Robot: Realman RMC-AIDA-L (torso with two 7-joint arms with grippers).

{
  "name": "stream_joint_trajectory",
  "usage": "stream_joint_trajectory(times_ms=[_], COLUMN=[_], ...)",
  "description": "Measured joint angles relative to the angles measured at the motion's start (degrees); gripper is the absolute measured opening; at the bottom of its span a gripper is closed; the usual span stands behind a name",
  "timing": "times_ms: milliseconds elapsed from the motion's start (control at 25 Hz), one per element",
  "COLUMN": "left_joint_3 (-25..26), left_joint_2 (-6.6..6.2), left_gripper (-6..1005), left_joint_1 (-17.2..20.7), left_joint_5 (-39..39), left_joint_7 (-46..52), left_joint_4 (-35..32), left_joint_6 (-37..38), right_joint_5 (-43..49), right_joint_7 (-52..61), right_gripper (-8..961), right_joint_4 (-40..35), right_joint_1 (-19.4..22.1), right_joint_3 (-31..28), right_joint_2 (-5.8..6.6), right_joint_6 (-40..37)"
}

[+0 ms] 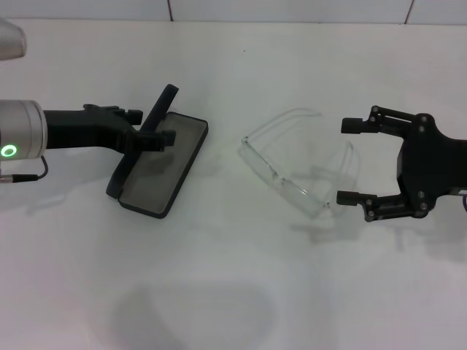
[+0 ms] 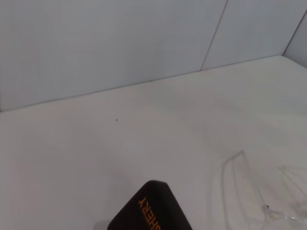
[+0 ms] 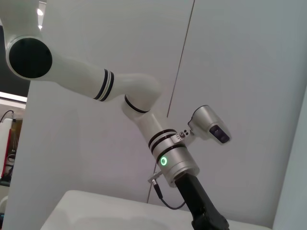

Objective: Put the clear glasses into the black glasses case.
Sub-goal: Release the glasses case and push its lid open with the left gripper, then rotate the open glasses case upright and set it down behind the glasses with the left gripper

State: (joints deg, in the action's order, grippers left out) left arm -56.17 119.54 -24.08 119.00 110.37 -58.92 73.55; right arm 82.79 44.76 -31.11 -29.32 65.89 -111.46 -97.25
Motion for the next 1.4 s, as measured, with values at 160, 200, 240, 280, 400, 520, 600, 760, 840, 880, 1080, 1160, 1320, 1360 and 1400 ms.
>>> stream_joint_trajectory(times_ms=[160,200,240,280,400,520,600,760,840,880,1080,1160,1320,1360,1400], left_joint_3=[0.0,0.1,0.1,0.2,0.1,0.1,0.0,0.3,0.4,0.5,0.5,0.5,0.5,0.5,0.5], left_joint_2=[0.0,0.0,0.0,0.02,0.06,0.08,0.09,0.01,-0.1,-0.17,-0.38,-0.4,-0.19,-0.14,-0.07], left_gripper=[755,749,742,736,714,687,669,633,592,560,409,364,282,264,247], left_joint_1=[0.4,0.6,0.6,0.8,0.8,0.8,0.8,0.3,0.3,0.3,0.1,-0.2,-1.1,-1.2,-1.5], left_joint_5=[0.3,0.6,0.6,2.0,3.4,4.1,4.2,4.4,4.4,4.3,4.2,4.2,3.5,3.2,2.3], left_joint_7=[0.1,0.2,0.2,1.0,2.1,2.6,2.8,4.1,4.6,4.6,2.8,1.4,-2.1,-3.1,-5.3], left_joint_4=[0.2,0.2,0.2,0.1,0.0,-0.1,-0.1,0.4,0.5,0.5,0.1,-0.2,-0.7,-0.7,-0.7], left_joint_6=[-0.2,-0.2,-0.2,-0.2,-0.4,-1.1,-1.6,-1.8,-1.8,-1.8,-1.7,-1.6,-1.7,-1.8,-2.1], right_joint_5=[0.0,0.0,0.0,0.0,0.1,0.1,0.1,0.1,0.1,0.1,0.1,0.1,0.1,0.1,0.1], right_joint_7=[0.0,0.0,0.0,-0.1,-0.6,-1.2,-1.4,-1.4,-1.4,-1.5,-1.6,-1.7,-2.5,-2.9,-3.4], right_gripper=[862,862,861,861,861,860,860,859,859,858,857,857,856,856,856], right_joint_4=[0.0,0.0,0.0,0.0,0.0,0.0,0.0,-0.1,-0.1,-0.1,-0.1,-0.1,-0.6,-0.6,-0.5], right_joint_1=[0.0,0.0,0.1,0.1,0.1,0.1,0.1,0.1,0.1,0.1,0.2,0.5,1.4,1.5,1.5], right_joint_3=[0.0,0.0,0.0,0.1,0.1,0.1,0.1,0.1,0.1,0.0,-0.1,-0.1,-0.2,-0.2,-0.1], right_joint_2=[-0.05,-0.05,-0.06,-0.1,-0.33,-0.71,-0.77,-0.9,-1.02,-1.05,-1.21,-1.35,-1.55,-1.62,-1.7], right_joint_6=[-0.7,-0.7,-1.0,-1.4,-2.3,-3.1,-3.4,-3.6,-3.6,-3.6,-3.6,-3.7,-3.9,-4.0,-4.0])
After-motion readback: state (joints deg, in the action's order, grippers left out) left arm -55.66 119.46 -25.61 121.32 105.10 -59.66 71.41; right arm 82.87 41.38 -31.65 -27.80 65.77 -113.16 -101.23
